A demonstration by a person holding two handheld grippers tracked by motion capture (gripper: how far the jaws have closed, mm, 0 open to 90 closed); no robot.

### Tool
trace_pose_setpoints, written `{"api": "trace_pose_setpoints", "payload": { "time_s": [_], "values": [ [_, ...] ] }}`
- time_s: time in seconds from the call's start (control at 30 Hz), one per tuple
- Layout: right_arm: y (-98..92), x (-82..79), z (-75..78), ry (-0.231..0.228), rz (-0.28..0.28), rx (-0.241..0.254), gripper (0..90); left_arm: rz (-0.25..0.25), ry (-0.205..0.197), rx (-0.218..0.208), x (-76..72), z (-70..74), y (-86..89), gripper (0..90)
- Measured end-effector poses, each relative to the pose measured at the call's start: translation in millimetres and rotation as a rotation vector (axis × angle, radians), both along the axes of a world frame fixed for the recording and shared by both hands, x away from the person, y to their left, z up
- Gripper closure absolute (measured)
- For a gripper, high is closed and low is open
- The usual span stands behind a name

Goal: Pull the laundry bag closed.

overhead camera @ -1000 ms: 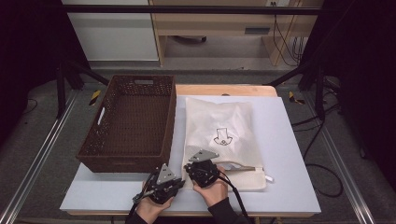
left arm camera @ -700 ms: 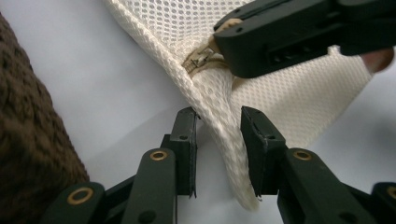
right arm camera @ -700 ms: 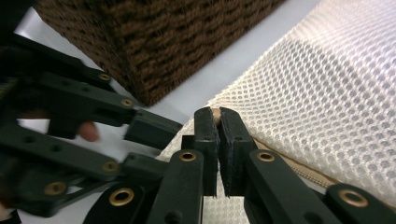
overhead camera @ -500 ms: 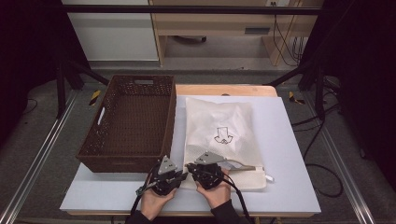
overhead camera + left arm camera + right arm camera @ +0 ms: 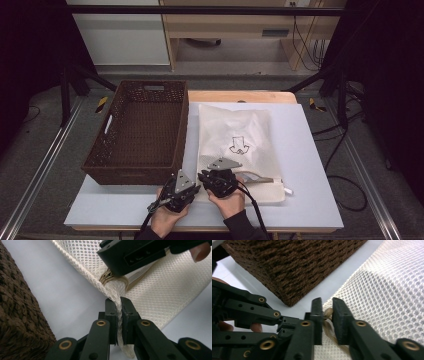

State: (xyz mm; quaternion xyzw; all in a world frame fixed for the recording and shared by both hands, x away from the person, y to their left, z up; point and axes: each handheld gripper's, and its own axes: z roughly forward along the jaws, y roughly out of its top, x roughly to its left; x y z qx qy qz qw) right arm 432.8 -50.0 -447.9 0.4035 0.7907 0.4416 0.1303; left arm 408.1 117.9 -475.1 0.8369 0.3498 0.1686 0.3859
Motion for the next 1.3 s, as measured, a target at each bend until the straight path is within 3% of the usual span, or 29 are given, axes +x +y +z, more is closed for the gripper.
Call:
{"api": "trace_pose_setpoints", "payload": {
  "time_s": [0.17, 0.3, 0.5, 0.8, 1.03, 1.3],
  "values": [
    [-4.3, -4.2, -0.7, 0.020, 0.015, -0.001, 87.1, 0.003, 0.030, -0.034, 2.1, -0.3, 2.4, 83.4],
    [-8.1, -6.8, -4.8, 0.013, 0.010, 0.014, 87.2, 0.005, 0.060, -0.059, 4.4, 1.0, 3.7, 78.1],
    [-9.1, -8.7, -4.4, -0.010, 0.005, 0.028, 87.3, 0.015, 0.074, -0.107, 13.3, 10.5, 5.4, 68.1],
    [-13.1, -9.7, -5.4, -0.018, 0.011, 0.048, 87.2, 0.024, 0.076, -0.085, 18.6, 9.1, 3.0, 81.1],
    [-9.0, -6.8, -13.9, 0.022, 0.018, 0.052, 87.1, 0.051, 0.030, -0.020, 12.4, 6.5, 3.0, 83.4],
    [-9.0, -8.7, -14.3, 0.023, 0.014, 0.055, 87.4, 0.046, 0.048, -0.068, 16.7, 6.5, 5.4, 77.9]
  ]
}}
